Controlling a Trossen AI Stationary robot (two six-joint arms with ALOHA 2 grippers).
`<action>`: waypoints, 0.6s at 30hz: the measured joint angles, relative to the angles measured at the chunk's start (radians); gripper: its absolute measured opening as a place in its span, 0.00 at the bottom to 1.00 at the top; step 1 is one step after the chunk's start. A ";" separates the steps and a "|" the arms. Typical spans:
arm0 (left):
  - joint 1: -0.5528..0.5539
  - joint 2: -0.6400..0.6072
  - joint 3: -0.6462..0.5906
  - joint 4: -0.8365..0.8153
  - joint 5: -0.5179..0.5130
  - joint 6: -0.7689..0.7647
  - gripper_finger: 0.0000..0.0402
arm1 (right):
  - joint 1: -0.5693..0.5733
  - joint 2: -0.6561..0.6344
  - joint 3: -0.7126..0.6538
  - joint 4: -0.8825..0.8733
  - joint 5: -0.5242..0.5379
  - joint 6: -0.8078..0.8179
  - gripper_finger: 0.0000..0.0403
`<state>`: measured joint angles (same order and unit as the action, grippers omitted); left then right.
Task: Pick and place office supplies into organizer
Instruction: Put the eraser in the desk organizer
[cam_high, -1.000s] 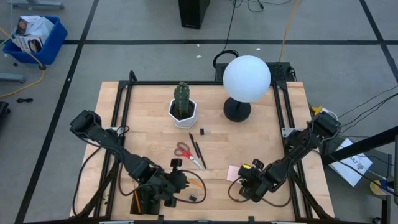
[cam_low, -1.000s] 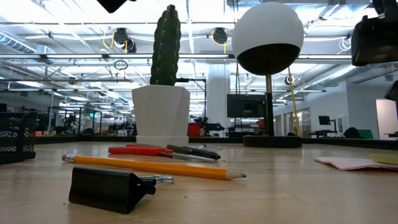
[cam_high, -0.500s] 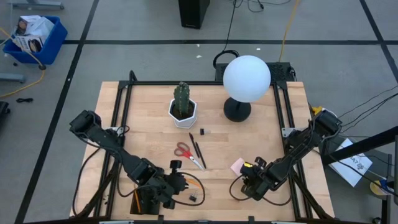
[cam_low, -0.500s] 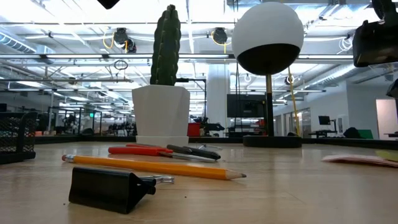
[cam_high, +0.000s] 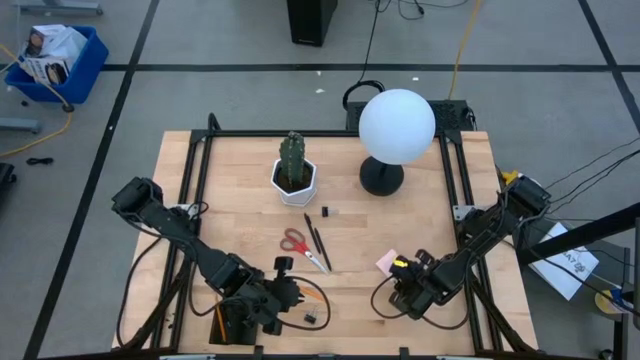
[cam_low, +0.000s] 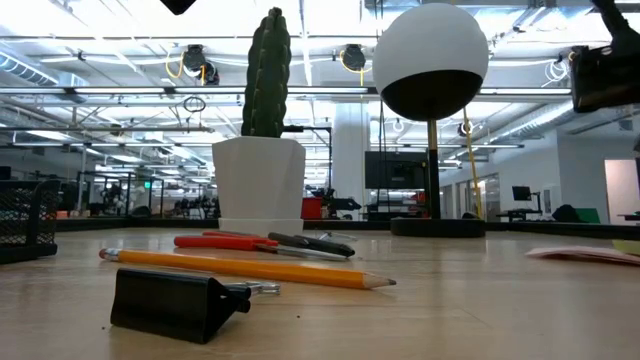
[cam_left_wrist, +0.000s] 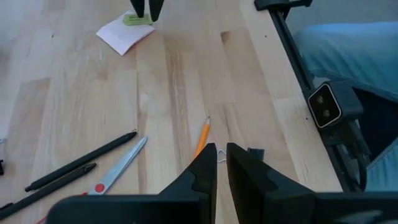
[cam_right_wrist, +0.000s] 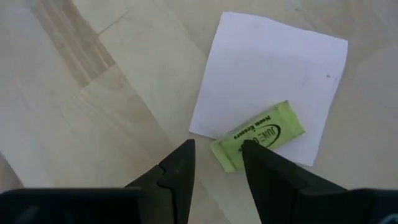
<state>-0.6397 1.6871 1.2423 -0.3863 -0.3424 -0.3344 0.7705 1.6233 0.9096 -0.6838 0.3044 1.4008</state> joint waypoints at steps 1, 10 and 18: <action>0.000 0.000 0.000 0.001 0.000 0.000 0.10 | -0.003 0.000 0.000 -0.002 -0.005 0.005 0.32; 0.017 0.000 0.000 0.023 0.000 0.018 0.10 | -0.033 -0.030 0.072 -0.114 -0.019 0.007 0.32; 0.018 0.000 0.000 0.024 0.000 0.036 0.10 | -0.052 -0.026 0.072 -0.199 -0.071 0.133 0.32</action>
<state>-0.6212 1.6867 1.2423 -0.3626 -0.3420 -0.2984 0.7184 1.5973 0.9815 -0.8833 0.2334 1.5338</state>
